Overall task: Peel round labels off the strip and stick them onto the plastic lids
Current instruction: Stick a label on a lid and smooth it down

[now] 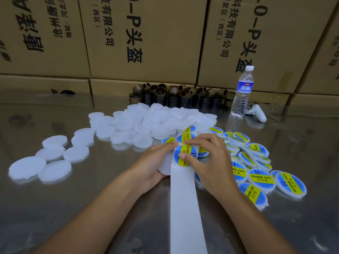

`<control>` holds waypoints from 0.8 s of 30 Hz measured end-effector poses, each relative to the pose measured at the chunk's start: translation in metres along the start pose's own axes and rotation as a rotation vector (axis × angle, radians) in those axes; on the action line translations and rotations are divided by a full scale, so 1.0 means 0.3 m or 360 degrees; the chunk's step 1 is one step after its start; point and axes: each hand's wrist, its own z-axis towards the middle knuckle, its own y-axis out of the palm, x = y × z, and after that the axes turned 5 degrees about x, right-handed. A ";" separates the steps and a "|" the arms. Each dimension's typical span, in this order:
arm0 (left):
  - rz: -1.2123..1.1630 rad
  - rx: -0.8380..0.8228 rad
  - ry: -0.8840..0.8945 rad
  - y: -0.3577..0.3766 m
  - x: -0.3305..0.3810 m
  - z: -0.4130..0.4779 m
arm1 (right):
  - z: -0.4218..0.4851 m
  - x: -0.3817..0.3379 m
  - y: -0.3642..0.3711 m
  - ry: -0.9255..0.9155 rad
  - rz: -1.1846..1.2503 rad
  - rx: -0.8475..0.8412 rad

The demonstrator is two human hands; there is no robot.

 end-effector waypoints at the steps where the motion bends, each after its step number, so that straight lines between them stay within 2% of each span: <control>1: -0.0001 0.0014 0.0002 0.001 0.001 -0.001 | 0.000 0.001 0.001 -0.0010 -0.0008 -0.0001; 10: -0.0082 0.0047 0.0005 -0.003 0.003 0.000 | 0.003 -0.013 -0.003 -0.0057 -0.0023 0.0032; 14: -0.0012 0.0045 0.0033 -0.008 -0.002 -0.001 | 0.003 -0.010 -0.001 -0.0082 -0.0078 0.0021; 24: 0.0224 0.0197 0.0135 0.004 -0.012 0.005 | 0.005 -0.008 -0.005 0.0052 0.0120 -0.0036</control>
